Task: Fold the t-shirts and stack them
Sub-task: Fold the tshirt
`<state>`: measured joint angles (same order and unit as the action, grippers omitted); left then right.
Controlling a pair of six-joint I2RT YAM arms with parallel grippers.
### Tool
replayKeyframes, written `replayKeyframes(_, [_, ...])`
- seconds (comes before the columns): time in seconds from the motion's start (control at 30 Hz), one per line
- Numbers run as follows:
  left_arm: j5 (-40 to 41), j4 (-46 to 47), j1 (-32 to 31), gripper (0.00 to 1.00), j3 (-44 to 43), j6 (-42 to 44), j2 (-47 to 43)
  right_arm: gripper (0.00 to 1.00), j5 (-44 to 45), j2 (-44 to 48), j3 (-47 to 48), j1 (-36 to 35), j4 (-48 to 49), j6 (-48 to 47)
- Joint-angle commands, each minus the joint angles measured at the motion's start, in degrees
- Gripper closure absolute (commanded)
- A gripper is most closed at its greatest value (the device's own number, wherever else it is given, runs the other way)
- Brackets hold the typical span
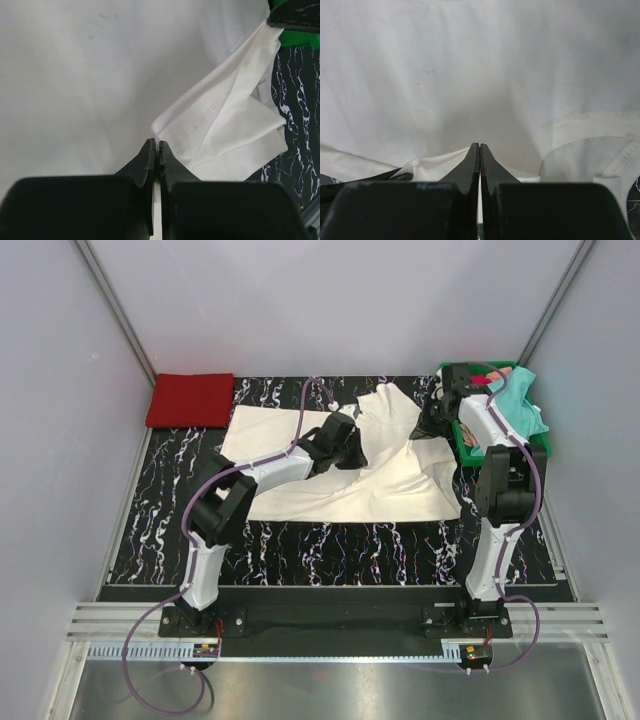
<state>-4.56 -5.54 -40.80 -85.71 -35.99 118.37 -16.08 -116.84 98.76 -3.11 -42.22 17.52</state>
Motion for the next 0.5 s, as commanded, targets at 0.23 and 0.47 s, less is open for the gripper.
replayKeyframes(0.23, [6.3, 1.2, 1.5, 1.0, -1.3, -2.6, 1.3, 0.99, -5.0, -6.3, 8.4, -0.2, -0.3, -2.5])
replayKeyframes(0.47, [7.0, -1.3, 2.0, 1.0, -3.7, -2.7, 3.4, 0.97, -5.0, -7.0, 8.1, -0.3, -0.3, -2.5])
